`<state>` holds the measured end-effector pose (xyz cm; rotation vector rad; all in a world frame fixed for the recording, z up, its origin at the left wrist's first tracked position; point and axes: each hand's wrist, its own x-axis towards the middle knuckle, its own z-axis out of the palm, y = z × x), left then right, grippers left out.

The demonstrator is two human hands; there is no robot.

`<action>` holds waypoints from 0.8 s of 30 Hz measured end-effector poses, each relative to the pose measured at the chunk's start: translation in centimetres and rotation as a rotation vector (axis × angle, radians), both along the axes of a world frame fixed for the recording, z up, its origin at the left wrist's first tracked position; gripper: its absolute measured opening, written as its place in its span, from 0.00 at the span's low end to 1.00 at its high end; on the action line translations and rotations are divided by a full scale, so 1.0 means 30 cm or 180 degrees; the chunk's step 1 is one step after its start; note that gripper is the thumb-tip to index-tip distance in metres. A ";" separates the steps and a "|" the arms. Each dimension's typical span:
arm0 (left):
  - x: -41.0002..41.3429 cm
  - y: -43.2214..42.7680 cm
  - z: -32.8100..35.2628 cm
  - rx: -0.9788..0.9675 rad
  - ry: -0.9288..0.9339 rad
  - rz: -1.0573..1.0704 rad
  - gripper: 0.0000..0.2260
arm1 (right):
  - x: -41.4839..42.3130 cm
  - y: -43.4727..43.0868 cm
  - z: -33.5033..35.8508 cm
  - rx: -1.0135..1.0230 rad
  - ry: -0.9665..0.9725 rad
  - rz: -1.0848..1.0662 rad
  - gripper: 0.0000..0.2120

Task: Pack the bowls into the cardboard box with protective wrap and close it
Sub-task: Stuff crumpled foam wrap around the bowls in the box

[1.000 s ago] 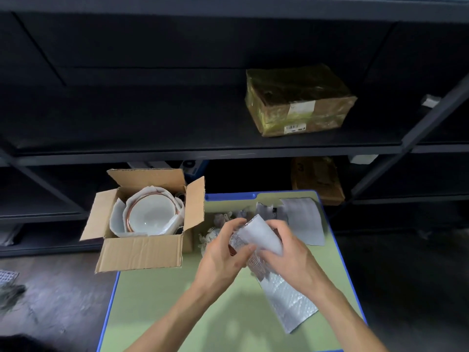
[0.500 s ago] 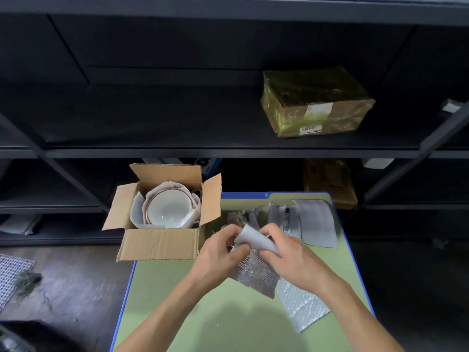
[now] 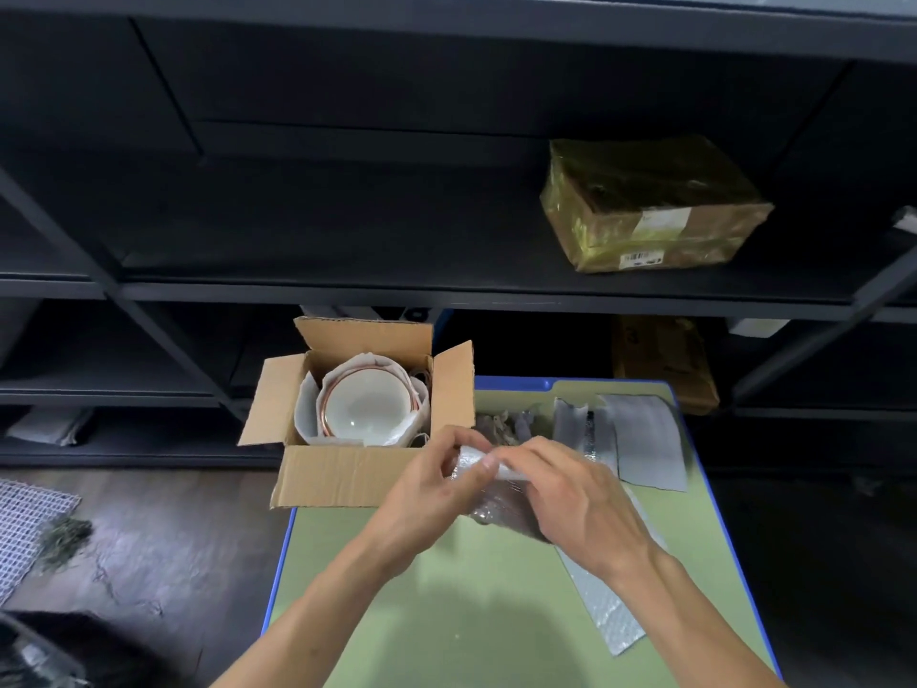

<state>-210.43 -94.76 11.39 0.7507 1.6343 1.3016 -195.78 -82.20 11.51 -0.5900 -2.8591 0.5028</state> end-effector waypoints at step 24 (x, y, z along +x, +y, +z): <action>-0.273 -0.132 0.025 0.0297 -0.0825 0.0053 0.10 | -0.269 -0.142 0.063 -0.1545 0.0172 -0.0586 0.08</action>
